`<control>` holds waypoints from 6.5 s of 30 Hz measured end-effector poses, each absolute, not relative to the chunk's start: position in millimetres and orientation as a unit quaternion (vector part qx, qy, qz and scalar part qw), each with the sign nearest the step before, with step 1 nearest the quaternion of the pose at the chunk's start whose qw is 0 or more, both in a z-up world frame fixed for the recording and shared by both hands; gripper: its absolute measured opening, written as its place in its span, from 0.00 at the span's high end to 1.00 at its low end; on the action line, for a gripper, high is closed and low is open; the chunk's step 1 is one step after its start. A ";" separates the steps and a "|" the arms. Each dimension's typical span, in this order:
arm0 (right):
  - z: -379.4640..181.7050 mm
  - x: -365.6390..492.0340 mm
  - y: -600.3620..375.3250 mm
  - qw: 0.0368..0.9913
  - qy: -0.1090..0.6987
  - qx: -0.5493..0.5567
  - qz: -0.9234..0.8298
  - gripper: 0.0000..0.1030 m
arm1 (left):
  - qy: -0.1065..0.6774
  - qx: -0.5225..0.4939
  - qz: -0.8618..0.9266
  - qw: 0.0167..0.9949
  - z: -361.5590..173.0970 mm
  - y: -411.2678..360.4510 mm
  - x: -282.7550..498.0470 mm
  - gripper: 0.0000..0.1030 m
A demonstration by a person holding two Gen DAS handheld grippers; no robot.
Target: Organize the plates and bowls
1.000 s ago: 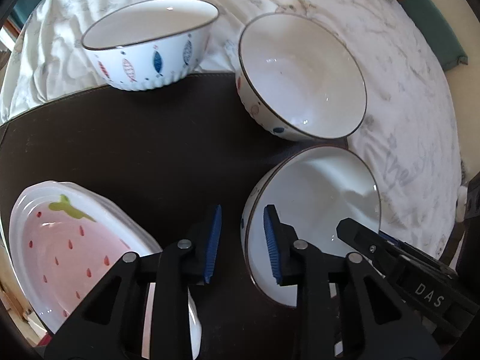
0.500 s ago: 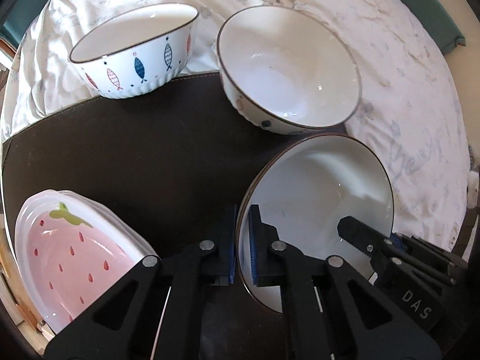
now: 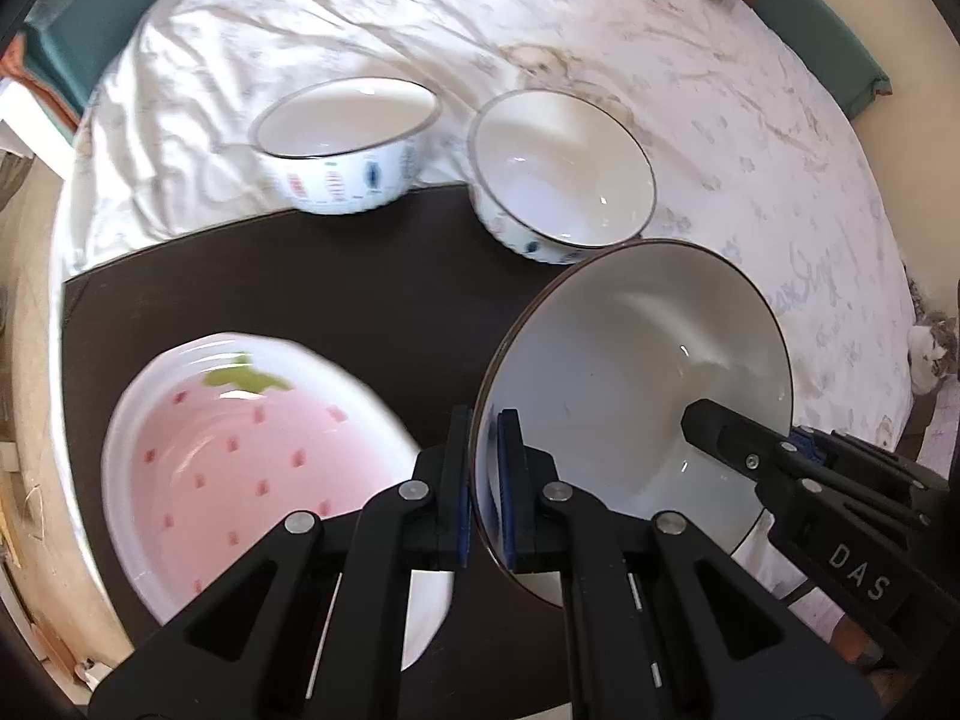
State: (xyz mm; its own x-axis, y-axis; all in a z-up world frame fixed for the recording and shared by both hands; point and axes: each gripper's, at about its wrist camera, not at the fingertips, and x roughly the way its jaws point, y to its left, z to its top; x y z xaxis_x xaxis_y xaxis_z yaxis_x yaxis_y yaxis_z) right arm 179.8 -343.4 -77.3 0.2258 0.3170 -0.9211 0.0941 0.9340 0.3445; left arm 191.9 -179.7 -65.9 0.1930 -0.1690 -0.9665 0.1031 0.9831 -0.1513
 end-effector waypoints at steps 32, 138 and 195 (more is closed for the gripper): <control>-95.0 152.6 -161.4 0.738 0.654 0.017 0.162 0.86 | 0.651 -0.108 -0.037 0.751 -98.2 -10.0 144.5 0.94; -152.3 267.7 -385.1 0.714 0.573 0.402 -0.017 0.68 | 0.650 -0.064 -0.011 0.757 -126.4 -198.9 334.0 0.76; -58.2 131.9 -185.0 0.766 0.609 0.133 0.158 0.80 | 0.582 -0.110 -0.020 0.805 -44.6 -15.6 125.1 0.93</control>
State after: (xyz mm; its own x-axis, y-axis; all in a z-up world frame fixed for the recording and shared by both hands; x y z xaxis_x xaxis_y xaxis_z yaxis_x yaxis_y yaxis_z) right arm 131.9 -185.0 -58.2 0.2088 0.4050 -0.8901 -0.0803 0.9142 0.3971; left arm 125.1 -15.6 -44.6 0.3215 -0.1611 -0.9331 -0.0956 0.9749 -0.2012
